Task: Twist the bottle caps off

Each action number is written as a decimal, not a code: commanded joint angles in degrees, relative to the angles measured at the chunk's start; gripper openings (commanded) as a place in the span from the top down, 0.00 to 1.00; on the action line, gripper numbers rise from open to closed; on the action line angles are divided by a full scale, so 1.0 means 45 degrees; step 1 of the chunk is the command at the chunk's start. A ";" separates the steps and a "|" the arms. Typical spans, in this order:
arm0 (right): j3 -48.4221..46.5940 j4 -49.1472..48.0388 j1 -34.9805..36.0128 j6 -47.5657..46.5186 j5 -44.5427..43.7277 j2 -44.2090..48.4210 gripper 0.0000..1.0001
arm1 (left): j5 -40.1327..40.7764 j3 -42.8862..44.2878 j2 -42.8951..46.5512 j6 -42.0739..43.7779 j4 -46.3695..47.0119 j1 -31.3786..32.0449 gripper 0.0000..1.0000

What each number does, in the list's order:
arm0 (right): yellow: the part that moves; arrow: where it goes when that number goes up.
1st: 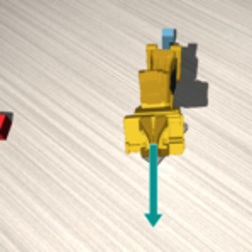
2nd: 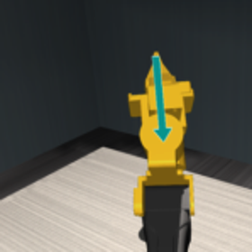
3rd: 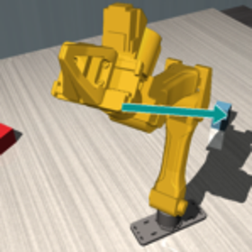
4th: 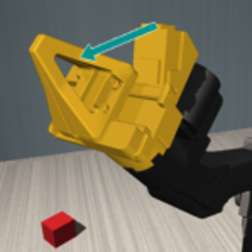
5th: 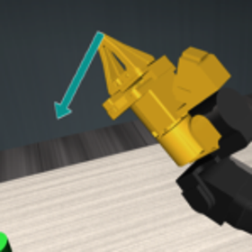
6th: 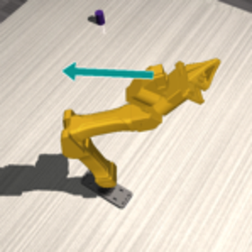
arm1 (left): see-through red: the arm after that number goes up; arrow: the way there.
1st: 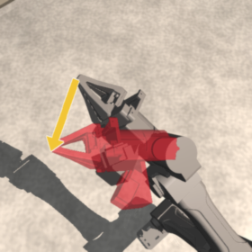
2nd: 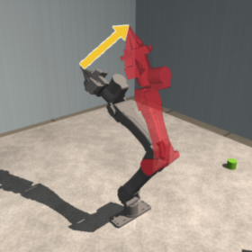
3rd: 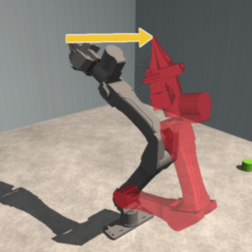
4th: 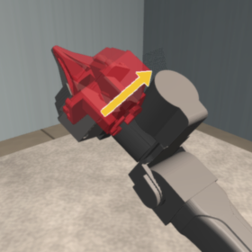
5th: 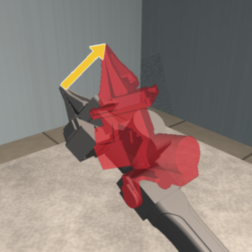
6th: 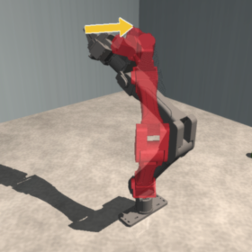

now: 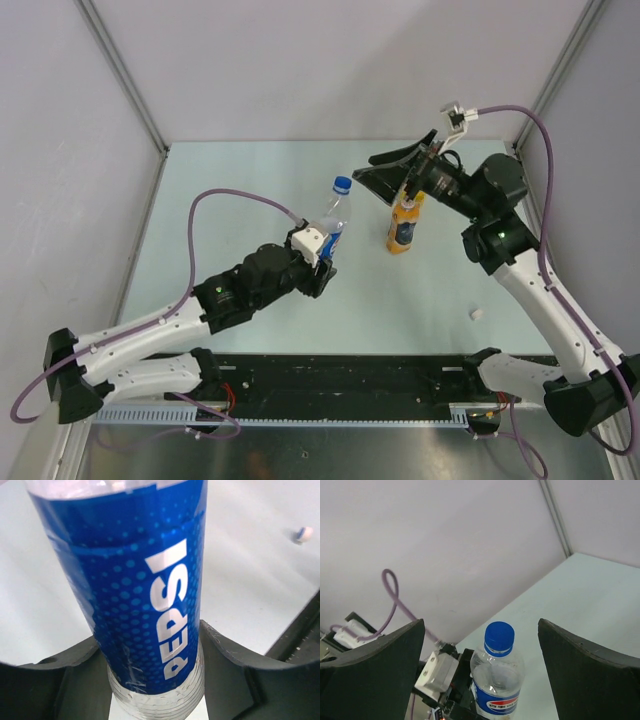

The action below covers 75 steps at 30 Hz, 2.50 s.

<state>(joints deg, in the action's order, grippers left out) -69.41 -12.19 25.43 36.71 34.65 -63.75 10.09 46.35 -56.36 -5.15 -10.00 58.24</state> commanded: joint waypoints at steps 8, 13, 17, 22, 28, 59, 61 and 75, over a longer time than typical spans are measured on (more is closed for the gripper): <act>-0.2382 0.4299 0.1579 -0.2043 -0.3796 -0.1172 0.03 | 0.5502 0.1383 -0.0947 -0.0436 -0.1163 0.0871 1.00; -0.3278 0.5435 0.2141 -0.2553 -0.4310 -0.1877 0.04 | 0.6573 0.1525 -0.1162 -0.0586 -0.1494 0.1021 1.00; -0.3619 0.5643 0.2344 -0.2556 -0.4227 -0.2306 0.05 | 0.6848 0.1548 -0.1227 -0.0617 -0.1636 0.1060 1.00; -0.3681 0.5290 0.2570 -0.2423 -0.3946 -0.2654 0.07 | 0.6805 0.1543 -0.1344 -0.0593 -0.1774 0.1110 1.00; -0.3879 0.5407 0.2811 -0.2455 -0.3971 -0.3087 0.11 | 0.6711 0.1518 -0.1395 -0.0580 -0.1848 0.1167 1.00; -0.3809 0.5831 0.2689 -0.2562 -0.3961 -0.3043 0.52 | 0.7107 0.1786 -0.1897 -0.0438 -0.2531 0.1528 1.00; -0.3789 0.5808 0.2645 -0.2545 -0.3954 -0.3027 0.58 | 0.7127 0.1809 -0.1941 -0.0438 -0.2550 0.1550 1.00; -0.3593 0.5706 0.2454 -0.2518 -0.3732 -0.2938 0.82 | 0.7122 0.1782 -0.2035 -0.0449 -0.2594 0.1570 1.00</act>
<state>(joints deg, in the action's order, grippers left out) -84.03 15.33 36.69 25.61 17.02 -78.32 40.64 52.21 -65.25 -6.59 -22.02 64.82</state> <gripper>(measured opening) 0.371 0.622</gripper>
